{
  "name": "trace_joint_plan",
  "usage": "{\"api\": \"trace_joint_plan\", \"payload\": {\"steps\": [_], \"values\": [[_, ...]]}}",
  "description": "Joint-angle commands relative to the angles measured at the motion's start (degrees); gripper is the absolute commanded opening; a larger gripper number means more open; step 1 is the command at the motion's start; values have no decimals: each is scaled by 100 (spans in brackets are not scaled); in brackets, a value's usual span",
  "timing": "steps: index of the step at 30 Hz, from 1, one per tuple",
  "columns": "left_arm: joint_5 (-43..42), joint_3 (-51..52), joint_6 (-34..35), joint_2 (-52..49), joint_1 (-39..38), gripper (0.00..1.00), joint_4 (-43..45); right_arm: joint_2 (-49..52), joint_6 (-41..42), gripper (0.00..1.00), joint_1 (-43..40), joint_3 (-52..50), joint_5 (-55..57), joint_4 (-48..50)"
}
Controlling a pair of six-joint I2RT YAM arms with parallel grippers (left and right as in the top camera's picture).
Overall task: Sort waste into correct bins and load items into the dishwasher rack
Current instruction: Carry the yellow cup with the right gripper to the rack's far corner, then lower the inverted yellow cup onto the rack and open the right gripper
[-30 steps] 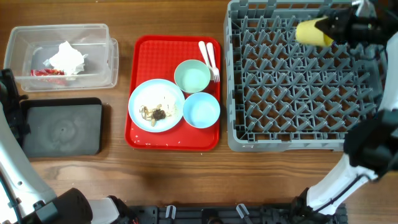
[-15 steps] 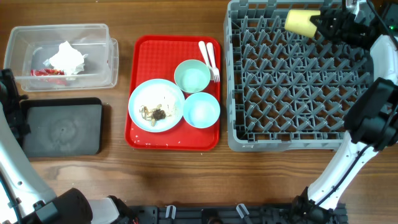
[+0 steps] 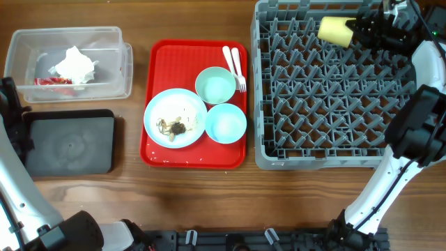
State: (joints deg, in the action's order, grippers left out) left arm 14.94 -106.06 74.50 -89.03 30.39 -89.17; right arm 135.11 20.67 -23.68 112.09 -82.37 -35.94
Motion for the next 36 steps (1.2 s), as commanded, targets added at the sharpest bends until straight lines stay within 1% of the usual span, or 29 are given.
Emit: {"api": "trace_joint_plan", "payload": {"steps": [1, 5, 8, 12, 16, 18, 22, 28, 30, 33, 36], "values": [[31, 11, 96, -24, 26, 100, -7, 140, 20, 5, -7, -310, 61, -9], [33, 11, 96, -24, 26, 100, -7, 140, -114, 5, -26, -498, 245, -33], [31, 11, 98, -24, 26, 100, -9, 118, -96, 5, -63, -496, 802, -118], [33, 11, 98, -24, 26, 100, -9, 116, -98, 6, -125, -494, 953, -140], [33, 11, 96, -24, 26, 100, -7, 74, -103, 11, -221, -459, 1220, -223], [33, 11, 98, -24, 26, 100, -7, 17, -120, 11, -280, -431, 1392, -293], [33, 11, 96, -24, 26, 100, -7, -236, -142, 17, -422, -431, 1825, -422], [31, 11, 98, -24, 26, 100, -7, -634, -254, 20, -544, -431, 2533, -717], [31, 11, 98, -24, 26, 100, -9, -822, -269, 20, -555, -431, 2872, -881], [31, 11, 98, -24, 26, 100, -7, -1139, -275, 18, -553, -431, 3399, -1161], [33, 11, 98, -24, 26, 100, -7, -1541, -487, 18, -533, -431, 3773, -1447]]}}
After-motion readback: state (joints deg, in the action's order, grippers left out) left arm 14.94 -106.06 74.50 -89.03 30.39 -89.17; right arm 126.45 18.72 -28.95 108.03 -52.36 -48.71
